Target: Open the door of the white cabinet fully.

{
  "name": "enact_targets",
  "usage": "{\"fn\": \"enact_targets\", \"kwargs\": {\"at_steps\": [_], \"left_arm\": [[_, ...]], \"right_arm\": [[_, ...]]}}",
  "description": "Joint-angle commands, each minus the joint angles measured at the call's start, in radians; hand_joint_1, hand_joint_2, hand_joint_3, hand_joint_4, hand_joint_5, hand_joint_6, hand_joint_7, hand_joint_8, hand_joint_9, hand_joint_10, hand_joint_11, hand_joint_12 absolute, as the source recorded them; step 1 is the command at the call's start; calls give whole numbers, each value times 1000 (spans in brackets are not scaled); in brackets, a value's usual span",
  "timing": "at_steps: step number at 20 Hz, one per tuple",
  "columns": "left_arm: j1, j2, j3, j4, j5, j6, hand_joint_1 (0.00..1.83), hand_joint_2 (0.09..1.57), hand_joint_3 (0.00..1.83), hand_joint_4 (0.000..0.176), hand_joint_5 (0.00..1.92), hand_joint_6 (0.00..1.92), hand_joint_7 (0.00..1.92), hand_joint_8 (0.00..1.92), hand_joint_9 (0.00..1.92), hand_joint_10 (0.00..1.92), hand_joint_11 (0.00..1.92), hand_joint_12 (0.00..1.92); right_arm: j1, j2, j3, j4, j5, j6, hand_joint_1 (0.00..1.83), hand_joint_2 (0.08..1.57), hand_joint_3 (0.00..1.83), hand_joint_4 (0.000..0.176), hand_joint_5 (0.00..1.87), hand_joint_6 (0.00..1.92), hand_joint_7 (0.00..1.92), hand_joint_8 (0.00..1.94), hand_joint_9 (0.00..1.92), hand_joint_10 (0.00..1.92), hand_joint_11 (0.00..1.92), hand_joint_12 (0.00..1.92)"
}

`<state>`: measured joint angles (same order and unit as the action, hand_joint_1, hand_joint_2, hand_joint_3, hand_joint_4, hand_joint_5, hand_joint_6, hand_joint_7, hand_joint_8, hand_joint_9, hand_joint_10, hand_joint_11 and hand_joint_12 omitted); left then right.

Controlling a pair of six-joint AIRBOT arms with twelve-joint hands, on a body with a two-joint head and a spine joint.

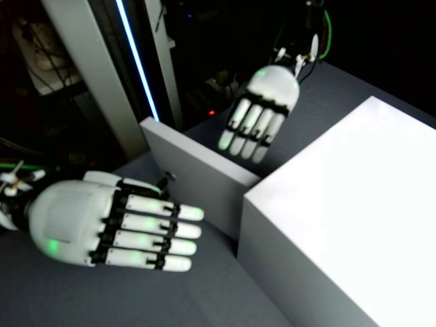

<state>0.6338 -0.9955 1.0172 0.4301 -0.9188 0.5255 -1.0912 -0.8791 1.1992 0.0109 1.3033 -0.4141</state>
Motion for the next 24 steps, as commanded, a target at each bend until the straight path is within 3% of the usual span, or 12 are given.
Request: {"fn": "enact_targets", "kwargs": {"at_steps": [1,3,4,7,8,9,10,11,18,20,21,24], "left_arm": [[11,28,-14,-59,-159,17,529,1454,0,0,307,6,264,3,271,4,330,27],[45,76,-36,-100,-192,42,476,1485,10,0,293,5,245,4,244,3,313,19],[64,102,-46,-123,-208,58,462,1493,2,0,315,4,269,6,260,6,317,24],[152,184,-86,-253,-290,136,560,1443,0,0,341,1,346,4,353,7,394,93],[186,210,-100,-303,-329,168,537,1419,0,0,325,8,373,0,379,1,210,550],[214,232,-113,-342,-362,194,581,1404,0,0,309,3,311,3,308,2,10,966],[243,253,-127,-385,-401,222,581,1404,0,0,309,3,311,3,308,2,10,966],[276,274,-142,-430,-443,256,561,1404,0,0,299,11,312,14,277,10,0,740],[460,315,-173,-701,-714,354,520,1421,0,0,194,1,196,2,195,1,0,520],[469,309,-170,-730,-731,358,473,1437,4,0,96,0,79,0,34,1,0,55],[468,299,-160,-737,-737,351,341,1400,0,0,11,0,12,3,11,4,33,22],[459,279,-138,-738,-748,308,428,1322,0,0,124,10,182,17,190,7,59,224]], "right_arm": [[5,4,3,43,119,12,527,1394,1,0,279,1,279,2,250,4,240,11],[5,9,-2,50,124,12,490,1397,3,0,283,1,294,4,268,7,247,12],[5,10,-5,55,130,12,447,1384,0,31,293,3,303,5,263,3,224,2],[5,12,-15,67,146,12,479,1382,0,30,294,1,262,0,202,0,175,0],[5,13,-16,73,153,12,458,1372,0,48,294,1,241,0,187,0,178,3],[5,13,-17,78,161,12,485,1367,0,37,303,2,220,0,185,0,206,15],[5,14,-19,84,171,12,485,1367,0,37,303,2,220,0,185,0,206,15],[5,14,-22,90,179,12,568,1377,0,0,303,1,241,8,216,10,242,25],[-1,24,-33,137,273,11,674,1414,2,0,295,5,243,3,201,5,194,18],[-5,24,-35,157,306,11,756,1449,7,0,279,2,235,3,210,3,240,35],[-7,24,-37,167,333,11,767,1463,5,0,243,0,216,1,227,3,249,30],[-7,33,-38,168,365,5,693,1419,0,0,250,2,300,15,312,17,285,40]]}}
